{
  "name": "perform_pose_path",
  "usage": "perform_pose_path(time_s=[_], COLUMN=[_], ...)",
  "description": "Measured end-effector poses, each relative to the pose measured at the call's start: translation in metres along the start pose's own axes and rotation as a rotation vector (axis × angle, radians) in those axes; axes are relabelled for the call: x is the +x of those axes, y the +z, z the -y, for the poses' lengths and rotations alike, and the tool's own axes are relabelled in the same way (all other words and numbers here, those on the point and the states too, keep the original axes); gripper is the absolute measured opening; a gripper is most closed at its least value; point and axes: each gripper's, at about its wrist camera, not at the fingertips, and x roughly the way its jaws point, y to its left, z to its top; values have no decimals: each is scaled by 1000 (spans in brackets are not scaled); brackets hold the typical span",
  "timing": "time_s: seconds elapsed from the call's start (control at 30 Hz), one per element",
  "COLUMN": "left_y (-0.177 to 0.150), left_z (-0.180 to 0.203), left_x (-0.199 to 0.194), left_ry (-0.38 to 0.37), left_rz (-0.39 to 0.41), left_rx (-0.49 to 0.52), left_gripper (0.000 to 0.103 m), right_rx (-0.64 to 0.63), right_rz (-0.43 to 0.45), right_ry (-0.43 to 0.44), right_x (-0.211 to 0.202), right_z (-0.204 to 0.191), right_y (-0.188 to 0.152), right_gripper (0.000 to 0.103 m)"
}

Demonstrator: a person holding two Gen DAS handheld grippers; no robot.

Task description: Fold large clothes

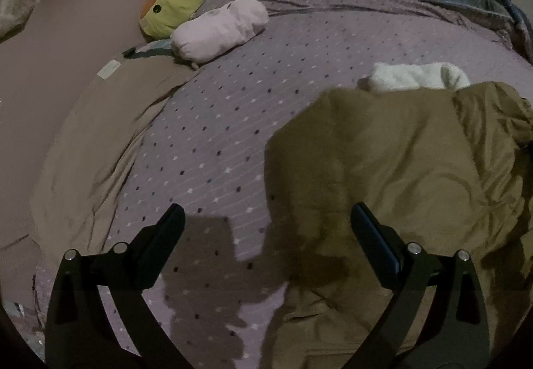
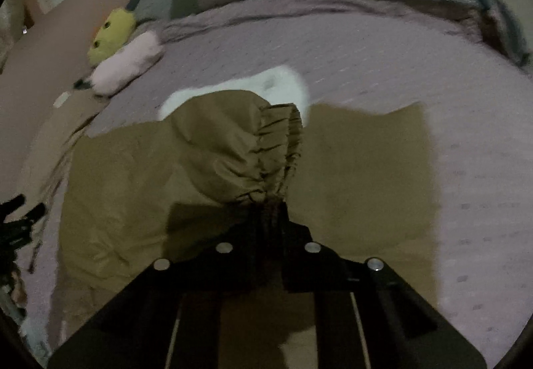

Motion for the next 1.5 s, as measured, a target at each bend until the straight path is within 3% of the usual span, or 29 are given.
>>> perform_pose_path(time_s=[0.17, 0.37, 0.47, 0.57, 0.63, 0.7, 0.73, 0.83, 1.1, 1.27, 1.5], left_y=[3, -2, -4, -3, -1, -1, -2, -3, -5, -5, -5], left_z=[26, 57, 66, 70, 75, 79, 81, 86, 101, 99, 96], left_x=[-9, -8, -7, -7, -7, -7, -8, -7, -15, -4, 16], left_ry=[-16, -31, -30, -32, -40, -44, -52, -79, -83, -104, -85], left_rz=[16, 11, 16, 28, 41, 54, 56, 55, 105, 104, 89], left_rx=[26, 64, 79, 77, 74, 70, 67, 55, 45, -25, -30], left_gripper=[99, 99, 99, 99, 99, 99, 99, 99, 99, 99, 99], right_rx=[27, 7, -2, 11, 38, 78, 91, 90, 28, 12, 17], right_rz=[-44, -91, -91, -49, -9, 46, 63, 106, 122, 136, 164], right_ry=[-60, -70, -74, -79, -62, -34, -30, -22, -1, -7, 10], right_x=[-9, 4, 6, -3, -13, -24, -28, -35, -20, -8, 6], right_z=[49, 59, 64, 68, 73, 78, 78, 73, 37, 27, 22], right_y=[-9, -42, -47, -42, -36, -31, -30, -23, -23, -28, -33], right_gripper=[11, 12, 20, 37, 38, 53, 55, 56, 56, 57, 57])
